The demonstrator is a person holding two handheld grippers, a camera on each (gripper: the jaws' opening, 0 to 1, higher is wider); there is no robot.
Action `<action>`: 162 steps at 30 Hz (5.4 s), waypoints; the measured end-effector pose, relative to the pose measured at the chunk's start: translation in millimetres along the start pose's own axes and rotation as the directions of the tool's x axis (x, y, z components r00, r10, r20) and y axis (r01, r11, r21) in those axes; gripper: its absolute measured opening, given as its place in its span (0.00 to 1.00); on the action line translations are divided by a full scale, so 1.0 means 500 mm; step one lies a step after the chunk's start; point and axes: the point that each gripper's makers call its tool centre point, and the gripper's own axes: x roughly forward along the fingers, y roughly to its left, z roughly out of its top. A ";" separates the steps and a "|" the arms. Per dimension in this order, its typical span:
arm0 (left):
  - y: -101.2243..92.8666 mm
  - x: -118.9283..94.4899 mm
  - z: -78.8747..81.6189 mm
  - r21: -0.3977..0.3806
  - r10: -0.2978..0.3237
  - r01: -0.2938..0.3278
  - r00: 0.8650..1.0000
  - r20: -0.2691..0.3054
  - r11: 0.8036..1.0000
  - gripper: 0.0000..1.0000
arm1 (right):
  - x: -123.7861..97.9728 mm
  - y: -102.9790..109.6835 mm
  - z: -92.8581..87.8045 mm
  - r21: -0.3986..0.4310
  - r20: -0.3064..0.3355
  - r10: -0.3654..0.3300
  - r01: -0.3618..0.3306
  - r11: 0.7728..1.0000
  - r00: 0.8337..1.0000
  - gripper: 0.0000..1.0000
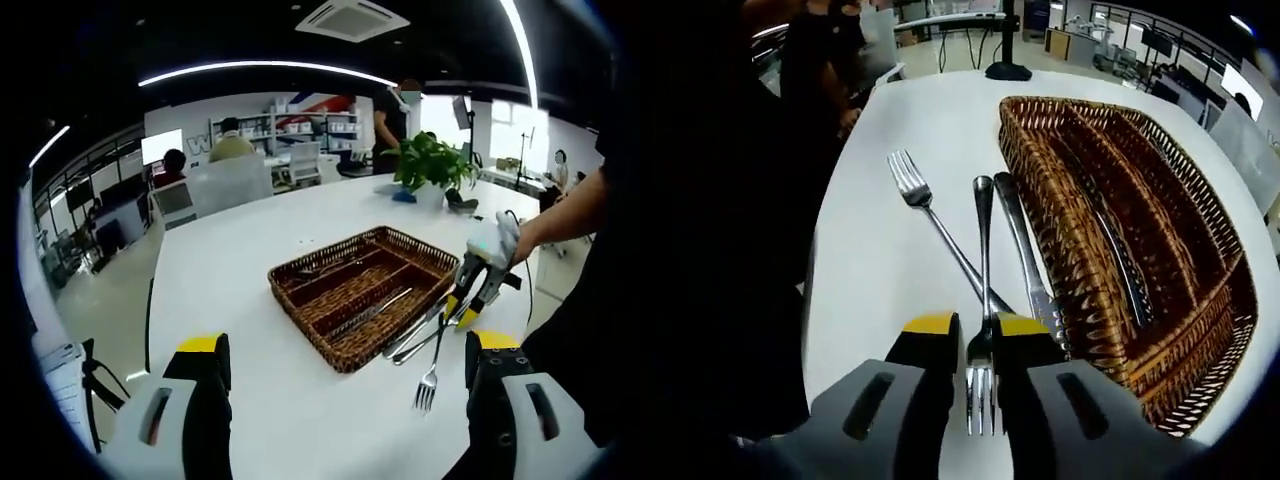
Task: Arrange the knives, forks, and spoons in their matching storage slots by inserting each utensil handle-first until every utensil is classified and aligned in the correct compartment
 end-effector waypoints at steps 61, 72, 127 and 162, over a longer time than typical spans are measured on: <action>0.032 -0.025 0.000 -0.009 0.046 -0.046 0.998 0.050 0.999 0.99 | 0.003 -0.003 0.018 0.038 -0.042 -0.112 0.114 0.993 0.993 0.00; 0.032 -0.009 0.012 -0.010 0.035 -0.034 0.997 0.063 0.999 0.99 | -0.031 -0.019 0.067 0.001 0.018 -0.132 0.132 0.991 0.991 0.00; 0.036 0.017 -0.001 0.019 -0.022 0.022 0.999 0.026 1.000 0.99 | -0.279 -0.084 0.287 -0.266 0.134 -0.219 0.247 0.932 0.967 0.00; -0.021 0.012 0.060 0.083 -0.041 0.043 0.999 -0.020 0.996 0.99 | -0.272 -0.163 0.315 -0.319 0.138 -0.234 0.267 0.909 0.962 0.00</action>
